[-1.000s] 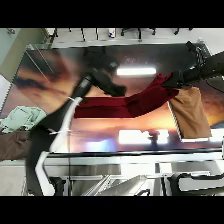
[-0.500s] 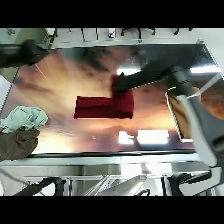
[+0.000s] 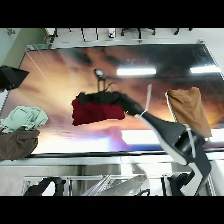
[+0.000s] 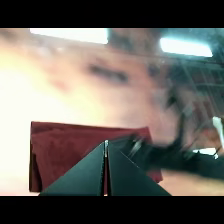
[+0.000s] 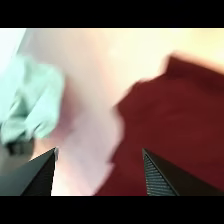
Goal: Fold the shirts.
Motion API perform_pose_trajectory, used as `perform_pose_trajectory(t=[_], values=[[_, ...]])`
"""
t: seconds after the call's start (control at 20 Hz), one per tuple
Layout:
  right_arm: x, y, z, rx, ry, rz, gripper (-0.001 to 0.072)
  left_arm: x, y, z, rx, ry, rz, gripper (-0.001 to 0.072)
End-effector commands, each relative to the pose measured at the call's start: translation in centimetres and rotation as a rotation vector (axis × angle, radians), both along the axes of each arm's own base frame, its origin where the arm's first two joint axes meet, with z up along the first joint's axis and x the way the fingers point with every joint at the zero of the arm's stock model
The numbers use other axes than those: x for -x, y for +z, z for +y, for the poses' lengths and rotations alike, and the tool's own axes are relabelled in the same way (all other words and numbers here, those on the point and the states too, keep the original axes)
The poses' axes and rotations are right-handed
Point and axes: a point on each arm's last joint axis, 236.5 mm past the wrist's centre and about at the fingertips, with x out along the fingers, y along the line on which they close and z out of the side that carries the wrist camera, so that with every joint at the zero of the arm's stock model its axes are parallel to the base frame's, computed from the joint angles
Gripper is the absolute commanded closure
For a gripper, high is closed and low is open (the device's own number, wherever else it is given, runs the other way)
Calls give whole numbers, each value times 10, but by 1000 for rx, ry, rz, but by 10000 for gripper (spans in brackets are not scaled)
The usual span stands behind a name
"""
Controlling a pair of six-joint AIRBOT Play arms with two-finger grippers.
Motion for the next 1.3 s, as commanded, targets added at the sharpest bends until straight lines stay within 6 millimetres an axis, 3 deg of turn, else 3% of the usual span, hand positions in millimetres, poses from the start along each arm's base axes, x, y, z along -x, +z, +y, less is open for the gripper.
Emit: perform_pose_trajectory(t=[0.0,0.1,0.2,0.3,0.5,0.7,0.85,0.9,1.0,1.1,1.25], values=[[-21,17,-98,59,14,103,127,8,-10,2,-6,11,-6,692],[-28,13,-164,92,-3,194,121,8,-10,0,-5,5,-5,692],[-21,-17,-214,151,-11,320,5,9,-10,-5,-5,-8,-4,692],[-6,-56,-232,183,-8,435,5,10,-10,-5,-5,-10,-2,692],[13,-120,-216,184,26,579,5,10,-10,-5,-5,-10,-3,692],[8,-148,-181,127,-3,600,6,9,-10,-5,-5,-9,-3,692],[5,-158,-164,129,-20,578,7,9,-10,-5,-5,-9,-3,692],[6,-157,-159,126,-17,573,40,9,-10,-5,-5,-9,-3,692],[5,-148,-152,120,8,556,567,9,-10,-5,-5,-9,-3,692],[-1,-124,-148,106,36,518,677,10,-11,-5,-5,-11,0,692],[-29,-60,-160,65,21,390,686,11,-12,-6,-6,-16,8,692]])
